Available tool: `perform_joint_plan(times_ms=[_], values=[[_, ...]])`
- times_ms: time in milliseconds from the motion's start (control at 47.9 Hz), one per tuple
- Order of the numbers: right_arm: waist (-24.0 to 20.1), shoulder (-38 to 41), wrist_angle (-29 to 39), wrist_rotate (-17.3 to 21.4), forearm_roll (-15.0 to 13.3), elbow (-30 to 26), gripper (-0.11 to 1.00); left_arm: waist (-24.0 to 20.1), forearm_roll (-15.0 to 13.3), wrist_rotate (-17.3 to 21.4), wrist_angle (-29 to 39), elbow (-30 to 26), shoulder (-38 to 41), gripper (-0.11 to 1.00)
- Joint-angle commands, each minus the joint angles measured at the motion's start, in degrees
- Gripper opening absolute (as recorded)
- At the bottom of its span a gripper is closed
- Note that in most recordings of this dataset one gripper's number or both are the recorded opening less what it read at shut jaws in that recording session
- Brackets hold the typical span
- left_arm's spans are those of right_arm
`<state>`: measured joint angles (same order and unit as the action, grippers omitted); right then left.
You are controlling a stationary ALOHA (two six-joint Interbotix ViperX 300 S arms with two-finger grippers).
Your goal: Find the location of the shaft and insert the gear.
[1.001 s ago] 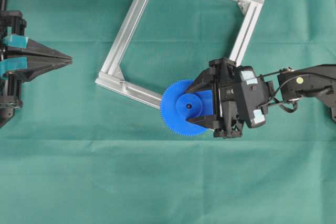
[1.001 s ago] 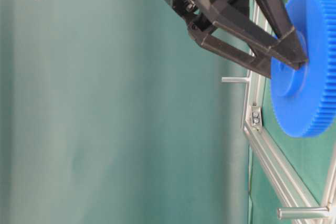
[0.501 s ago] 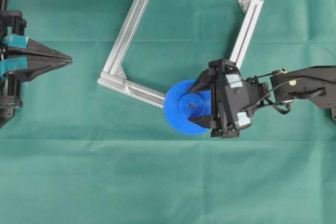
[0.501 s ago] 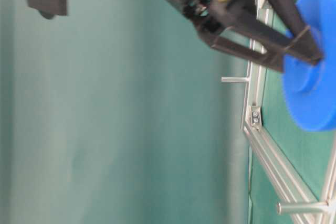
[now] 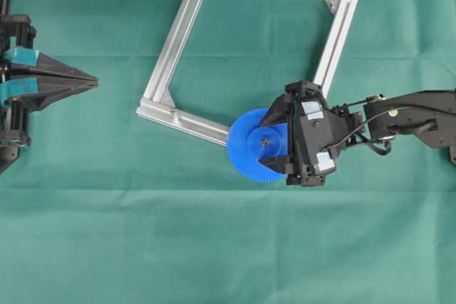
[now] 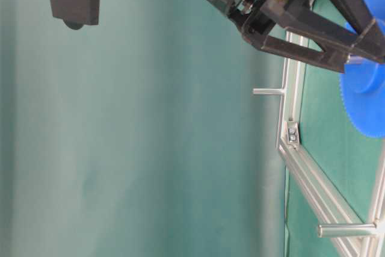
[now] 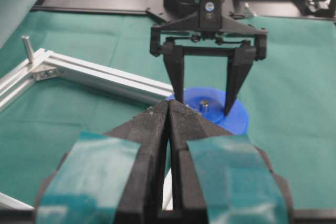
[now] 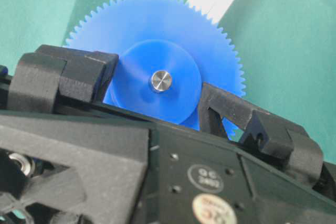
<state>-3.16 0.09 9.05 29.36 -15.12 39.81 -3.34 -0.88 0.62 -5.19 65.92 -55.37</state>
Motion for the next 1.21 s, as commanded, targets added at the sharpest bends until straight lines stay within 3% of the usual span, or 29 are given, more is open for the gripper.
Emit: perform_joint_plan(times_ms=[0,355,501,1189], values=[[0.4,-0.9,-0.4,0.1,0.1,-1.7,0.69,-0.2,-0.1,0.1,-0.3,-1.5,0.4,0.01],[-0.2,-1.0,-0.1,0.1,0.1,-3.4,0.69,-0.2,-0.2,0.1,-0.3,-1.5,0.4,0.01],[-0.2,-1.8,-0.1,-0.4,-0.2,-4.6,0.84,-0.2,-0.1,0.1,-0.3,-1.5,0.4,0.01],[-0.3,-4.6,0.0,-0.5,-0.5,-4.4,0.81,-0.3,-0.1,0.0,0.2,-1.5,0.2,0.01]])
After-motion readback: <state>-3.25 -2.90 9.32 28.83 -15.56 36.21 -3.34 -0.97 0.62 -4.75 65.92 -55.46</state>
